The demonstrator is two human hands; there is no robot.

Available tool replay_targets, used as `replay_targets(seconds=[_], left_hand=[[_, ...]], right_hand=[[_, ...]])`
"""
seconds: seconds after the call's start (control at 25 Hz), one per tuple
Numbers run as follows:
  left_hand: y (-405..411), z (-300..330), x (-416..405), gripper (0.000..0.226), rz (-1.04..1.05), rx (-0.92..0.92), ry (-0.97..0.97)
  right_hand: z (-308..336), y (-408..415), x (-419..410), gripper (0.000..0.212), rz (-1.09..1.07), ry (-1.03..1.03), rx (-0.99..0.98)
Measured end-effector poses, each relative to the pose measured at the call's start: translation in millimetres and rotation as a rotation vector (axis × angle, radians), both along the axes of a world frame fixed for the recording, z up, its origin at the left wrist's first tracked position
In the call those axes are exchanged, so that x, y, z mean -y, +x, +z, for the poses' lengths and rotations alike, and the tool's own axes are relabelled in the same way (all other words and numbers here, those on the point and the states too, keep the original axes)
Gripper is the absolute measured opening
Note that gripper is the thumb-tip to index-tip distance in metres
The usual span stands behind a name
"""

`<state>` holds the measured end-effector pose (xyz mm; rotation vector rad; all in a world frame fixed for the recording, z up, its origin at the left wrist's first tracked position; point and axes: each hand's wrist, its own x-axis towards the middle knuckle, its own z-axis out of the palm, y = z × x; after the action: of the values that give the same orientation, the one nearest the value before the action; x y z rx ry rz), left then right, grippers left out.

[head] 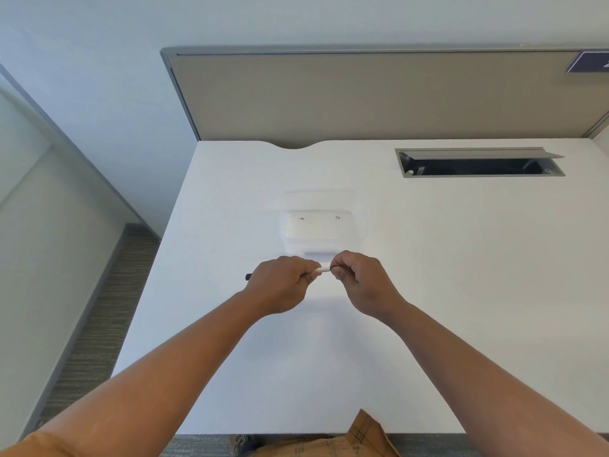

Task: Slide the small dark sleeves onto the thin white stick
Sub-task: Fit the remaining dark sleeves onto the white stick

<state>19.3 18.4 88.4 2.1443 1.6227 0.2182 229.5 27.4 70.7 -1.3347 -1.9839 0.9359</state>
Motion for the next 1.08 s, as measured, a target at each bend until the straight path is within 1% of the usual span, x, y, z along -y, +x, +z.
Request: replay_targets(seconds=[0.08,0.16,0.24,0.32,0.4,0.48,0.52,0.6,0.64,0.68,0.76,0.88,0.92,1.0,1.08], left_hand=[[-0.2,1.1,-1.3,0.019,0.008,0.001,-0.022],[-0.8,3.0,-4.3,0.023,0.021,0.01,-0.074],[-1.6,4.0,-6.5,0.023,0.027,0.034,-0.132],[-1.2,4.1,-6.4,0.024,0.025,0.048,-0.149],[-0.2,4.9,-6.0,0.025,0.02,0.062,-0.151],[1.3,8.1,-7.1,0.027,0.012,0.064,-0.151],[1.7,10.1,-8.5,0.027,0.004,0.049,-0.153],[0.8,13.1,-10.8,0.026,-0.013,0.008,-0.168],[-0.3,14.4,-11.6,0.025,-0.019,0.007,-0.185],[-1.3,15.4,-12.7,0.026,-0.021,0.028,-0.207],[-3.7,17.1,-15.4,0.027,-0.002,0.101,-0.248],[-4.9,18.7,-17.1,0.028,0.001,0.14,-0.277],[-4.7,18.5,-17.3,0.027,-0.008,0.138,-0.285],[-5.3,17.3,-17.7,0.027,-0.017,0.144,-0.306],[-5.9,17.4,-18.1,0.028,-0.006,0.183,-0.334]], right_hand=[[-2.1,-0.8,1.0,0.017,0.018,0.077,0.046],[-4.2,-2.6,3.9,0.013,0.033,0.206,0.115],[-5.8,-2.0,5.5,0.011,0.036,0.314,0.171],[-2.6,0.2,6.9,0.012,0.036,0.345,0.192],[2.1,0.9,8.5,0.014,0.041,0.31,0.223],[4.8,-1.0,9.2,0.018,0.051,0.223,0.245],[7.4,-2.5,8.3,0.021,0.041,0.107,0.211],[14.8,-8.0,5.8,0.033,-0.022,-0.262,0.009],[17.0,-9.5,4.7,0.037,-0.056,-0.4,-0.067],[17.9,-9.8,4.5,0.039,-0.069,-0.432,-0.088],[16.6,-8.2,4.7,0.034,-0.072,-0.316,-0.091],[12.0,-1.7,4.9,0.009,-0.034,-0.147,-0.14],[8.9,0.0,4.3,0.007,-0.021,-0.104,-0.12],[5.3,0.6,4.5,0.01,-0.015,-0.029,-0.065],[5.1,0.4,5.0,0.01,-0.009,0.069,-0.005]])
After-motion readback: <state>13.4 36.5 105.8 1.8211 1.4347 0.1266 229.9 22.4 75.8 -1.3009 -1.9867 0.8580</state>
